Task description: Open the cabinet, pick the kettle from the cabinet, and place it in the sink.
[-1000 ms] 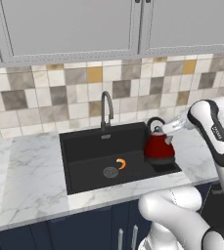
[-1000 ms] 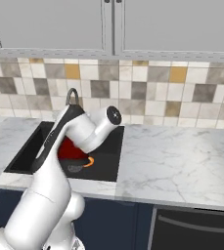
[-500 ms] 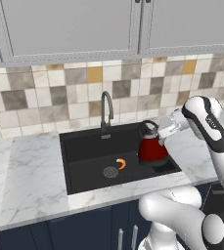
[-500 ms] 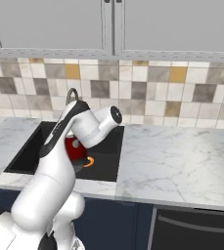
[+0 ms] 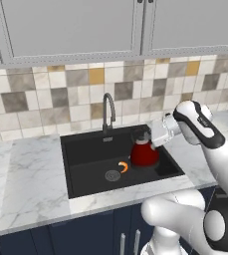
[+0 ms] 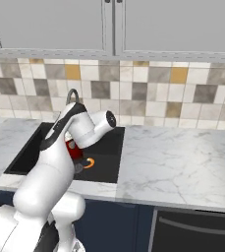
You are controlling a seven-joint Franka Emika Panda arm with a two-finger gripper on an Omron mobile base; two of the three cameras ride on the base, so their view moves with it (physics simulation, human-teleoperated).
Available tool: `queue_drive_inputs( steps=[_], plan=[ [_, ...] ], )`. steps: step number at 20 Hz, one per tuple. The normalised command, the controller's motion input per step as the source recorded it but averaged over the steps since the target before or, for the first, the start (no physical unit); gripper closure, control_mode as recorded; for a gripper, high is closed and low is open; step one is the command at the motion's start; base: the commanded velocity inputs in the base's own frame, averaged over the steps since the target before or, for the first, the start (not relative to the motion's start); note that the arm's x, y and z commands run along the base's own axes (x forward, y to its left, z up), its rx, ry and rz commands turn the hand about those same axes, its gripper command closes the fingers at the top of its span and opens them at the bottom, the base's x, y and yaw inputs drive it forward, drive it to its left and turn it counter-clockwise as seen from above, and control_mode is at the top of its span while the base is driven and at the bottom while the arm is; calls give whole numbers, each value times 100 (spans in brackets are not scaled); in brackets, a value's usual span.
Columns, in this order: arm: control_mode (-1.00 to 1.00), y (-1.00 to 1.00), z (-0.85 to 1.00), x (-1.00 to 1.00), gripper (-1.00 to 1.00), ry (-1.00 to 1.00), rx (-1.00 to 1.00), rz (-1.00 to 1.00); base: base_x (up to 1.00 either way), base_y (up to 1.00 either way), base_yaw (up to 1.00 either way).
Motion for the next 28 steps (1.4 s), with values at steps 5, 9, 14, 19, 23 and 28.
queue_drive_inputs(
  steps=[5, 9, 14, 19, 23, 28],
  plan=[
    [-100, 22, -17, 19, 100, -5, 1, 9, 0, 0, 0],
    [-100, 24, -19, 19, 100, -1, 0, 7, 0, 0, 0],
    [-100, 23, -18, 20, 100, -4, 1, 5, 0, 0, 0],
    [-100, 24, -25, 13, 100, -9, 4, 4, 0, 0, 0],
    [-100, 12, -19, 16, 100, -8, 9, 4, 0, 0, 0],
    [-100, 8, -16, 18, 100, -8, 11, 3, 0, 0, 0]
  ],
)
